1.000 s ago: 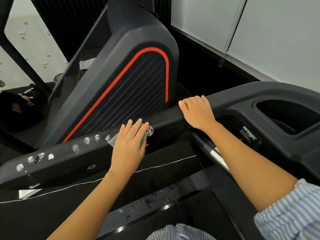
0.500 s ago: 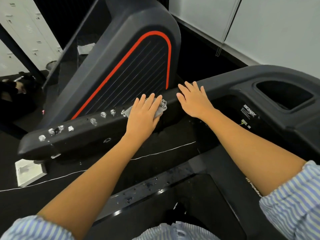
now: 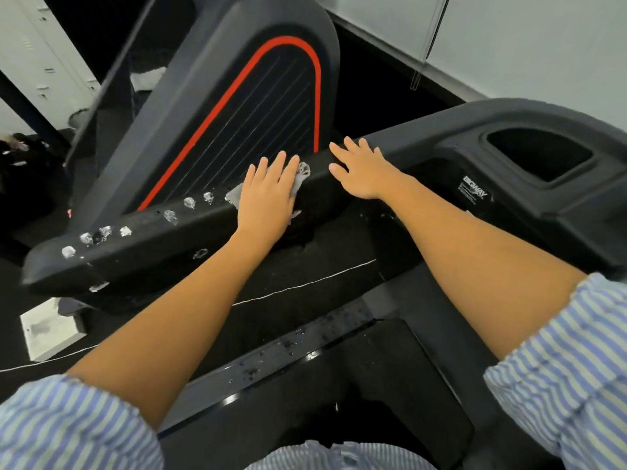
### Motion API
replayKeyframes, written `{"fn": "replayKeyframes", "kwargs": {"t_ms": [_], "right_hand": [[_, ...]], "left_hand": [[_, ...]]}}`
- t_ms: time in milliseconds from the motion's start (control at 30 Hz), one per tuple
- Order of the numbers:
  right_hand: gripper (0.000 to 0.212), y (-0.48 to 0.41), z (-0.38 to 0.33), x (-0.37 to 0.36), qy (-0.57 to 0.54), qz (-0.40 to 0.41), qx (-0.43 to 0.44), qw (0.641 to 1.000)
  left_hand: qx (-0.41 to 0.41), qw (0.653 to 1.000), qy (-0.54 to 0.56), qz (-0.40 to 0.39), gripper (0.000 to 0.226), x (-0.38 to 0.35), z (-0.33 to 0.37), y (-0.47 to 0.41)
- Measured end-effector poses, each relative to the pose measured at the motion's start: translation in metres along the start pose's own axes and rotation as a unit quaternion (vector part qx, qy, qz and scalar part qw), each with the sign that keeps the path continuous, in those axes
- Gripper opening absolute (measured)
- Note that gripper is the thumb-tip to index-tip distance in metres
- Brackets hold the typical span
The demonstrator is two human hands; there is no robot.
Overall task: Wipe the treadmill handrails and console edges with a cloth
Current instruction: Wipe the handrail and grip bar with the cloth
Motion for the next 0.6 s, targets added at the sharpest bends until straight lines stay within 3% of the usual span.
{"fn": "replayKeyframes", "kwargs": {"t_ms": [200,433,600], "right_hand": [[0.052,-0.002,0.002,-0.003,-0.004,0.018,0.016,1.0],[0.051,0.002,0.003,-0.005,-0.017,0.031,0.032,0.999],[0.051,0.001,0.004,-0.007,-0.021,0.05,0.043,0.998]], "left_hand": [[0.041,0.997,0.042,0.058,0.045,0.003,0.007,-0.01],[-0.117,0.986,-0.095,0.067,0.076,-0.01,0.013,0.022],[-0.228,0.934,-0.273,0.041,0.072,-0.023,0.012,0.035]]}}
Point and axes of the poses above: each hand's wrist, its own y-axis away from the middle knuckle, its own x-axis out of the back of the hand, z = x × y, the point moved 7 cm from there along -y, towards the middle knuckle, and after that the axes turned 13 degrees about -z, right-handed, at the moved point
